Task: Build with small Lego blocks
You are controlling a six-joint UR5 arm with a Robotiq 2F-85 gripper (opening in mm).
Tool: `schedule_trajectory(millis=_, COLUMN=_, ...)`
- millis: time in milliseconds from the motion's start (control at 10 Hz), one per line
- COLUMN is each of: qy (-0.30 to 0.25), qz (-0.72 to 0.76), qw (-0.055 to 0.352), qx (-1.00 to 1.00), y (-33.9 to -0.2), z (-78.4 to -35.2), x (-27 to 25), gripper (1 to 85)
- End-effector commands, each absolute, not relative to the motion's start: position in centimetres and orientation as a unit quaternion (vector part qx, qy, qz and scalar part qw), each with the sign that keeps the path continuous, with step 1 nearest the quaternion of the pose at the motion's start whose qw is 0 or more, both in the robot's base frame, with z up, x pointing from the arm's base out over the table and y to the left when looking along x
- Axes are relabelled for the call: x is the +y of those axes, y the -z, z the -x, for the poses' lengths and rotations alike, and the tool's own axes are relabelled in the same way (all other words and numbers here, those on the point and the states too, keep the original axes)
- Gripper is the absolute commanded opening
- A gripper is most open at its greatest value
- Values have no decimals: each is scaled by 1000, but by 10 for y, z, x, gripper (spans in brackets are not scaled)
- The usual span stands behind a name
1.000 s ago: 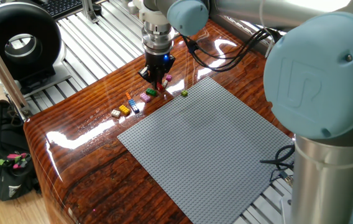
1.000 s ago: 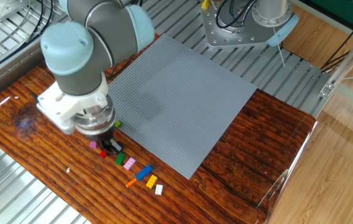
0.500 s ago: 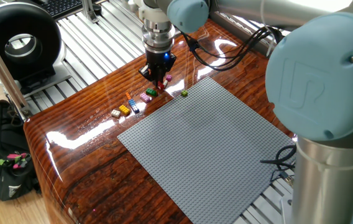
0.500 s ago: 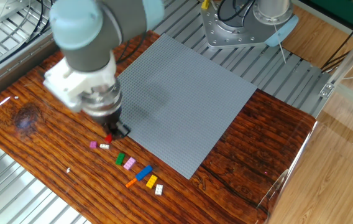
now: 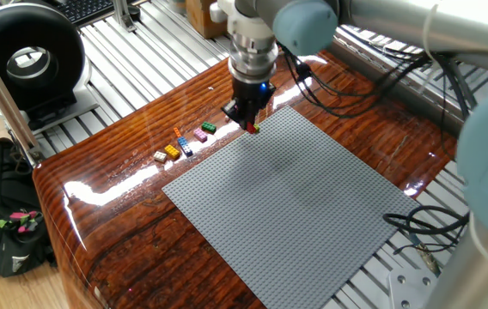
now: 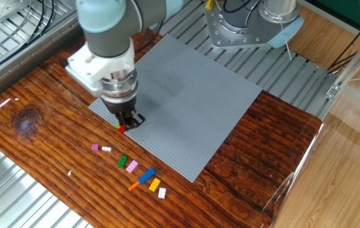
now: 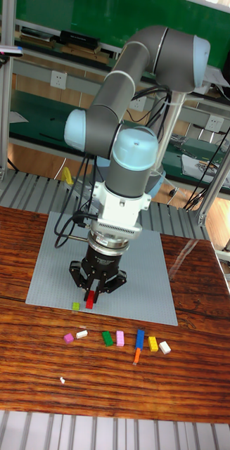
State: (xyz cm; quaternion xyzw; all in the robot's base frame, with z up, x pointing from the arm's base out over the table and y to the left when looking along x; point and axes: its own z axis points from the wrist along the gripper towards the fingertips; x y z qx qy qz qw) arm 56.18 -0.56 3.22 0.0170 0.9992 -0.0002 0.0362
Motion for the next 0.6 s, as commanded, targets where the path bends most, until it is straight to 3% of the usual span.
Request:
schedule_trajectory(millis=0, qy=-7, qz=-13, qw=44, qx=999, y=-23, z=-553, x=-2, gripper=10)
schedule_trajectory(millis=500, qy=-10, qz=-4, qw=42, qx=999, y=-6, z=-546, x=-1, gripper=10)
